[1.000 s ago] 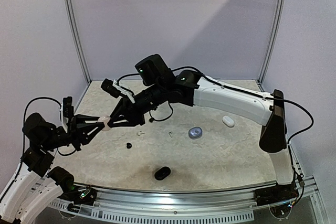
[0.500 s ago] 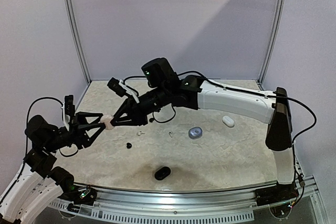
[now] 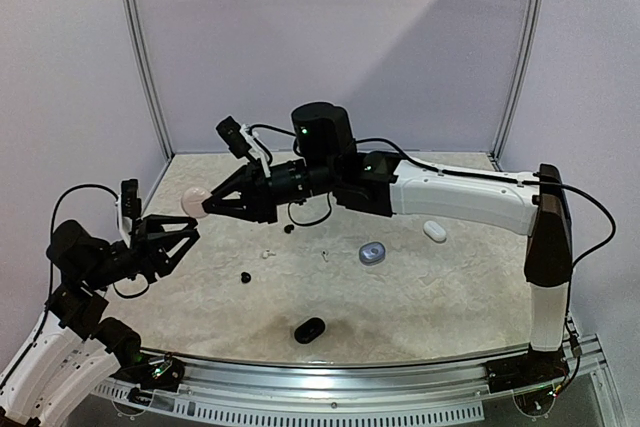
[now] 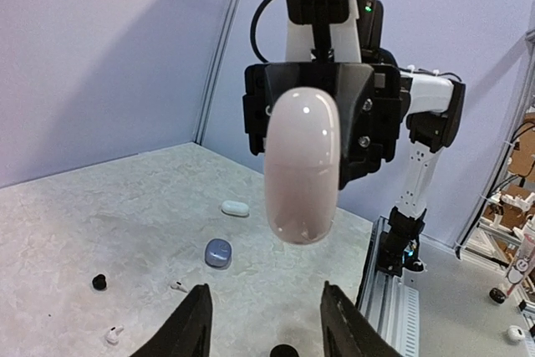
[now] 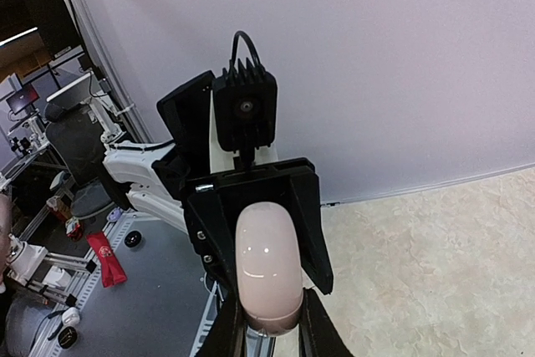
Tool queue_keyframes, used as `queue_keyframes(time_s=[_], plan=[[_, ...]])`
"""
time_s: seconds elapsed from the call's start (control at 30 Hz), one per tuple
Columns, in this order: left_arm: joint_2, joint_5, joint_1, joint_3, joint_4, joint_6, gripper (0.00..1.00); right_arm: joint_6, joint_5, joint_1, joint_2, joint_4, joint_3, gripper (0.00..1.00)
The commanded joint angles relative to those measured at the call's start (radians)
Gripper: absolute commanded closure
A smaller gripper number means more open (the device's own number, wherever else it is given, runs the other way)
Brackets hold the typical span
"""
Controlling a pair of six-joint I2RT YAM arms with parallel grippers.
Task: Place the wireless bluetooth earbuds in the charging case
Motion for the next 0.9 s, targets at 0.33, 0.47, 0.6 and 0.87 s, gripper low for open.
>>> queue_keyframes(time_s=[0.33, 0.47, 0.6, 0.87], plan=[[0.001, -0.016, 0.008, -0.025, 0.055, -0.058, 0.54, -0.015, 0.034, 0.029, 0.041, 0.025, 0.027, 1.00], [-0.005, -0.015, 0.010, -0.026, 0.071, -0.068, 0.55, -0.028, 0.039, 0.031, 0.048, 0.022, 0.026, 1.00], [-0.008, 0.000, 0.009, -0.028, 0.085, -0.068, 0.57, -0.030, 0.040, 0.033, 0.049, 0.020, 0.026, 1.00], [-0.012, 0.035, 0.010, -0.029, 0.109, -0.067, 0.65, -0.033, 0.023, 0.031, 0.059, 0.015, 0.026, 1.00]])
